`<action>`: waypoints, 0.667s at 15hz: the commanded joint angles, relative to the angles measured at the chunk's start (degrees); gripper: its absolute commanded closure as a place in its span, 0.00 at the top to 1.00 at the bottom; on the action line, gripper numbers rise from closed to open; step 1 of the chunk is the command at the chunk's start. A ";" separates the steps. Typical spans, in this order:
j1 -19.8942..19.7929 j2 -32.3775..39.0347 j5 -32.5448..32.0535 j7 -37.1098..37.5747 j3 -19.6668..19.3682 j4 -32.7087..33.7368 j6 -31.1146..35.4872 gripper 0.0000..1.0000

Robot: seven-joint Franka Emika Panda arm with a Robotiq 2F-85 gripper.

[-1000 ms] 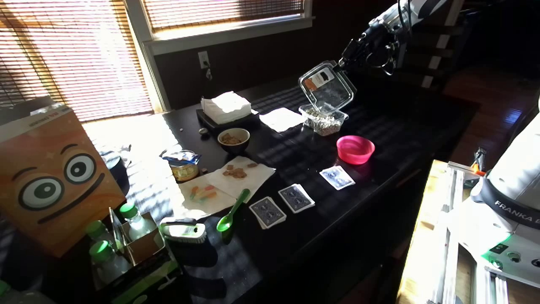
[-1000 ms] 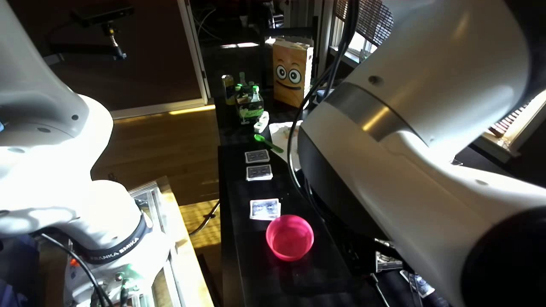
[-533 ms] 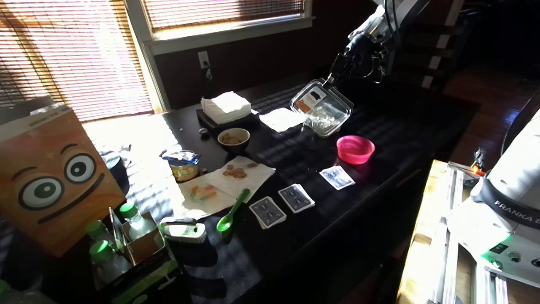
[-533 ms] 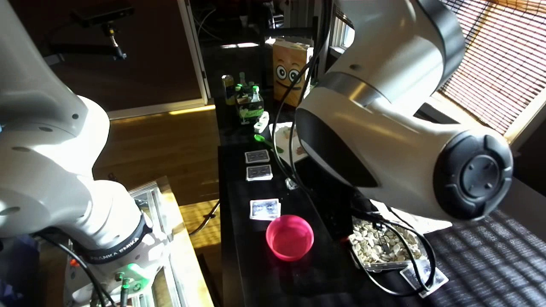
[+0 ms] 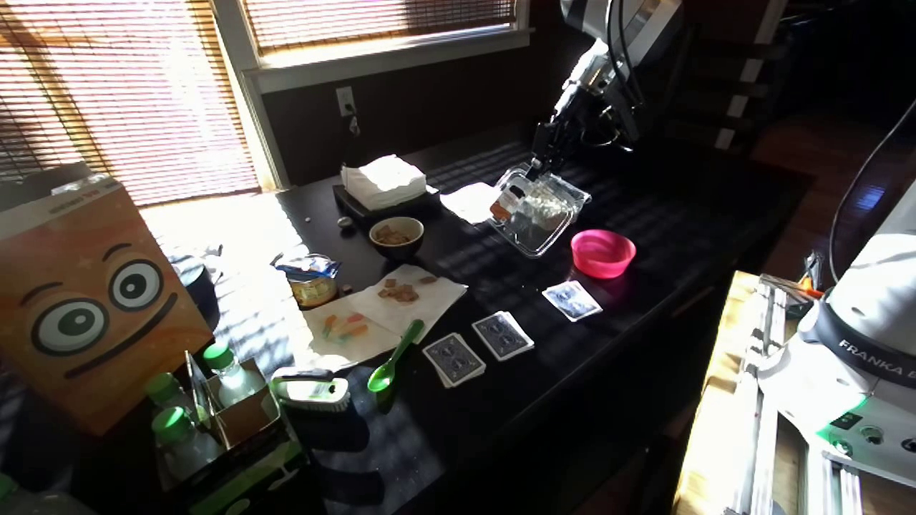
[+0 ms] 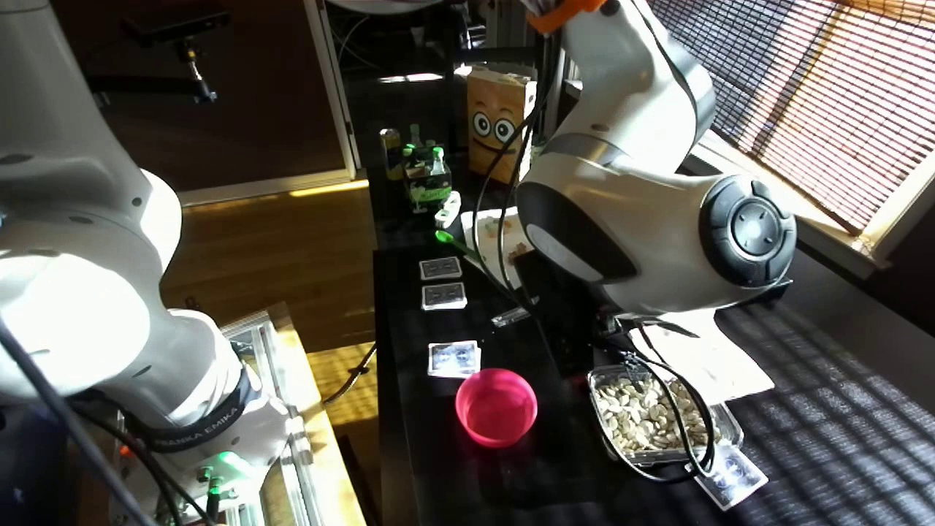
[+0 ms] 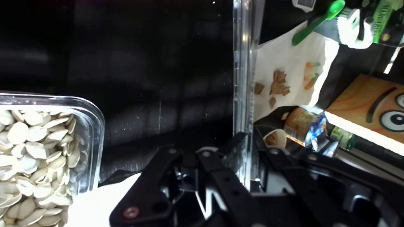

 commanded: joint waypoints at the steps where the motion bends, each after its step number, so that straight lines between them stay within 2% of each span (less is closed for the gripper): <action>1: 1.20 4.51 -1.93 5.40 1.72 2.89 5.33 0.02; 9: 1.19 9.30 -4.12 11.97 4.11 6.46 8.63 0.02; 10: 1.07 9.73 -4.38 12.54 4.29 6.95 8.61 0.10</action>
